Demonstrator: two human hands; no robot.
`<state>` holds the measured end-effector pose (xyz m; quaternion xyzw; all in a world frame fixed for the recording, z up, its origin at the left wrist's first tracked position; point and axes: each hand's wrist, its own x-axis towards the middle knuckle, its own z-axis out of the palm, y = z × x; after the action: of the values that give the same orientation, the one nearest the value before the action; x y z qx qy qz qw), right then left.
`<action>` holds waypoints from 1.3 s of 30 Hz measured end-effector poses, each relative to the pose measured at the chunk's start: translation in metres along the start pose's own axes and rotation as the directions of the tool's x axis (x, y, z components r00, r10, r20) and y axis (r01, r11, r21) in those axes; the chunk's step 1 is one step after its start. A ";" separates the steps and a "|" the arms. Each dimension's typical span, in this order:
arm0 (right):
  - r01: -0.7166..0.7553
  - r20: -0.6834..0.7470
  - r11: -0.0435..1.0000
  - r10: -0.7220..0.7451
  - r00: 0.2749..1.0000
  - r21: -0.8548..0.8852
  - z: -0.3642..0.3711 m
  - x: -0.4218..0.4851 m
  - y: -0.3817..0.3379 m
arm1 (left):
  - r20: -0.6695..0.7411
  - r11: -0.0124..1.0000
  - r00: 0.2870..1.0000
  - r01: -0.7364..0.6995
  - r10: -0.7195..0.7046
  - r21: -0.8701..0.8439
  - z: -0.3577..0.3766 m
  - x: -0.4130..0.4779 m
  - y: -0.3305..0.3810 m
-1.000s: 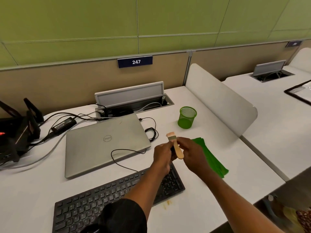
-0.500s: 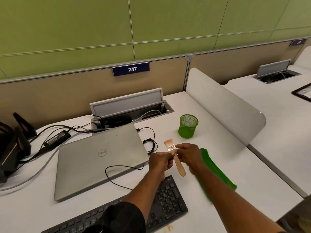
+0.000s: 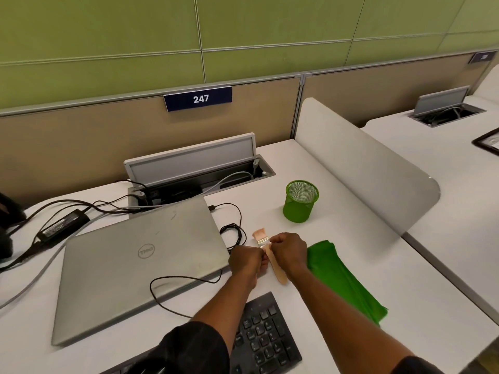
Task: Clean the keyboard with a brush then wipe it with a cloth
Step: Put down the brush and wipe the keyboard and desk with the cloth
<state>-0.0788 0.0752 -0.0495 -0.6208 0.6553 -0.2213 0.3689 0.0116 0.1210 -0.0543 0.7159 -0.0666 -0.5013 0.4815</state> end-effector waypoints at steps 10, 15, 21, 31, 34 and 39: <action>0.008 0.002 0.997 -0.008 1.000 -0.081 0.011 0.001 0.000 | -0.090 0.990 0.995 -0.025 0.037 0.137 0.019 0.088 -0.037; 0.010 -0.005 0.998 -0.010 1.000 -0.061 0.015 -0.004 0.000 | -0.136 0.964 0.989 -0.022 0.060 0.266 0.020 0.095 -0.040; 0.108 -0.169 0.990 -0.122 0.978 -0.089 -0.021 -0.026 0.008 | -0.083 0.890 0.972 -0.164 0.219 0.426 0.014 0.007 -0.002; 0.078 0.057 0.743 -0.054 0.997 -0.664 -0.075 -0.049 0.105 | 0.268 0.801 0.946 -0.300 0.182 0.517 0.078 -0.030 -0.025; 0.130 0.026 0.751 -0.148 0.989 -0.648 -0.083 -0.045 0.102 | 0.229 0.884 0.966 -0.207 0.118 0.418 0.087 -0.032 -0.029; 0.160 -0.025 0.884 -0.190 0.982 -0.440 -0.091 -0.046 0.097 | 0.328 0.997 0.945 -0.026 -0.001 0.078 0.090 -0.046 -0.025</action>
<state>-0.2134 0.1176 -0.0553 -0.7363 0.6415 -0.1221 0.1773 -0.0905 0.1047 -0.0461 0.6412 -0.1706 -0.6070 0.4375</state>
